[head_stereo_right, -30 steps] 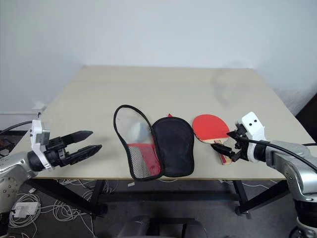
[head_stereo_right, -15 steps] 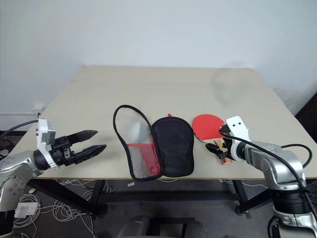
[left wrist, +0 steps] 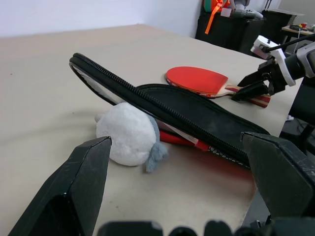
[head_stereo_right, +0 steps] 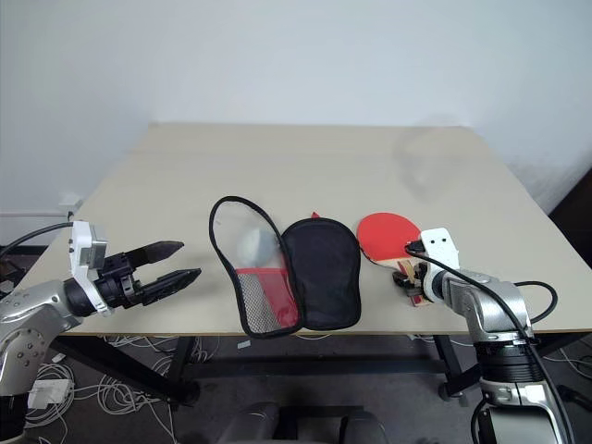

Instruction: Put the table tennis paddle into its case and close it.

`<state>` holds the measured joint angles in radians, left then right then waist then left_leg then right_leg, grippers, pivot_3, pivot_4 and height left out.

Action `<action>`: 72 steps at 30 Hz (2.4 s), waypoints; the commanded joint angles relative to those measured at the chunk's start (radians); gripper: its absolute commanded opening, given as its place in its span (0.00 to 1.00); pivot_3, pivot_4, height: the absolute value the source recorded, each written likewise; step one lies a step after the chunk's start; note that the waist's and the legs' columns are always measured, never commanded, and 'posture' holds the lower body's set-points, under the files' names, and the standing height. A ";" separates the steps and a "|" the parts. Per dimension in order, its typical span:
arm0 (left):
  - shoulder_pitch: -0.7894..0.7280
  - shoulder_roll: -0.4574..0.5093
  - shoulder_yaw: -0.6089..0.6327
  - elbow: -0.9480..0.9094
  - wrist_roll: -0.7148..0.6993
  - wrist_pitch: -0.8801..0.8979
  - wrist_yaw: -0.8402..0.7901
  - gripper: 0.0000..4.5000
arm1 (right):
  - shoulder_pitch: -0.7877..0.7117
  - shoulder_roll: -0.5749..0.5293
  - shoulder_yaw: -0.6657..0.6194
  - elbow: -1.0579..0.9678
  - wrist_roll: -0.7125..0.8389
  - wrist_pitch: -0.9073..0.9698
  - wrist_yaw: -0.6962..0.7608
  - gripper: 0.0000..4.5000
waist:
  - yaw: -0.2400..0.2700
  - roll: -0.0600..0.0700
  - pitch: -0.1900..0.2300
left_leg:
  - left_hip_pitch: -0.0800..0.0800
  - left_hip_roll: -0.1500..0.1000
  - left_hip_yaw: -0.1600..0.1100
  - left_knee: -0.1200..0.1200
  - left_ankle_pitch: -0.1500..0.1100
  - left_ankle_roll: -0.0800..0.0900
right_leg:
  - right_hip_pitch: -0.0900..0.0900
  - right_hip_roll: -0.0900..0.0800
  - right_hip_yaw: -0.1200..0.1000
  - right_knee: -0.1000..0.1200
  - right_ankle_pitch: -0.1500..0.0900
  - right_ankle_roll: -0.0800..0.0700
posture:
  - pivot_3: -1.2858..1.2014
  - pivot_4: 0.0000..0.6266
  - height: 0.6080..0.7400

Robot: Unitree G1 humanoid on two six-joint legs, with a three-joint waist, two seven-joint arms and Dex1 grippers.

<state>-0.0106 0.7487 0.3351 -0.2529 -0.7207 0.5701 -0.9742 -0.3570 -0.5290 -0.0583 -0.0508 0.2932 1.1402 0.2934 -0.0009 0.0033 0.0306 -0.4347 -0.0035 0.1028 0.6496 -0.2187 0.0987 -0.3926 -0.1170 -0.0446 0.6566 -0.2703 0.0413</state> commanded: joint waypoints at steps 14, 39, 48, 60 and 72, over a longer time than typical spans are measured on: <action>-0.004 0.002 0.027 -0.026 -0.005 -0.024 0.011 1.00 | -0.105 0.139 -0.204 0.005 -0.035 0.060 -0.181 0.25 | 0.002 0.001 0.000 | 0.002 -0.001 0.002 -0.005 0.003 -0.004 | 0.000 -0.001 0.000 0.000 0.000 0.000 | 0.52 0.00 0.75; 0.042 -0.004 0.030 -0.050 -0.012 -0.025 0.028 1.00 | -0.078 0.455 0.011 -0.432 0.078 0.447 -0.146 0.25 | -0.022 0.001 0.000 | 0.002 0.001 0.005 -0.015 0.006 -0.010 | -0.005 0.003 0.001 0.001 0.001 0.001 | 0.52 0.00 0.75; 0.048 -0.004 0.032 -0.065 -0.018 -0.017 0.037 1.00 | -0.111 0.519 -0.002 -0.348 -0.012 0.410 -0.232 0.25 | -0.022 0.000 0.000 | 0.002 0.004 0.009 -0.023 0.011 -0.018 | -0.013 0.007 0.004 0.003 0.002 -0.002 | 0.52 0.00 0.75; 0.051 -0.010 0.027 -0.073 -0.023 -0.017 0.047 1.00 | -0.147 0.605 0.017 -0.248 -0.096 0.375 -0.318 0.25 | -0.023 -0.001 0.000 | 0.002 0.007 0.010 -0.022 0.011 -0.018 | -0.013 0.010 0.005 0.003 0.003 -0.004 | 0.52 0.00 0.75; 0.063 -0.013 0.030 -0.078 -0.023 -0.019 0.051 1.00 | -0.129 0.629 0.019 -0.265 -0.111 0.417 -0.311 0.25 | -0.023 -0.001 -0.001 | 0.002 0.009 0.020 -0.025 0.013 -0.021 | -0.015 0.011 0.005 0.003 0.004 -0.005 | 0.52 0.00 0.75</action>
<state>0.0590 0.7366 0.3378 -0.2996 -0.7249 0.5588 -0.9245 -0.4821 0.1042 -0.0244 -0.2881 0.1953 1.5460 -0.0096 -0.0237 0.0026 0.0301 -0.4325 0.0053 0.1229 0.6232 -0.2048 0.0762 -0.4082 -0.1060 -0.0396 0.6592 -0.2665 0.0362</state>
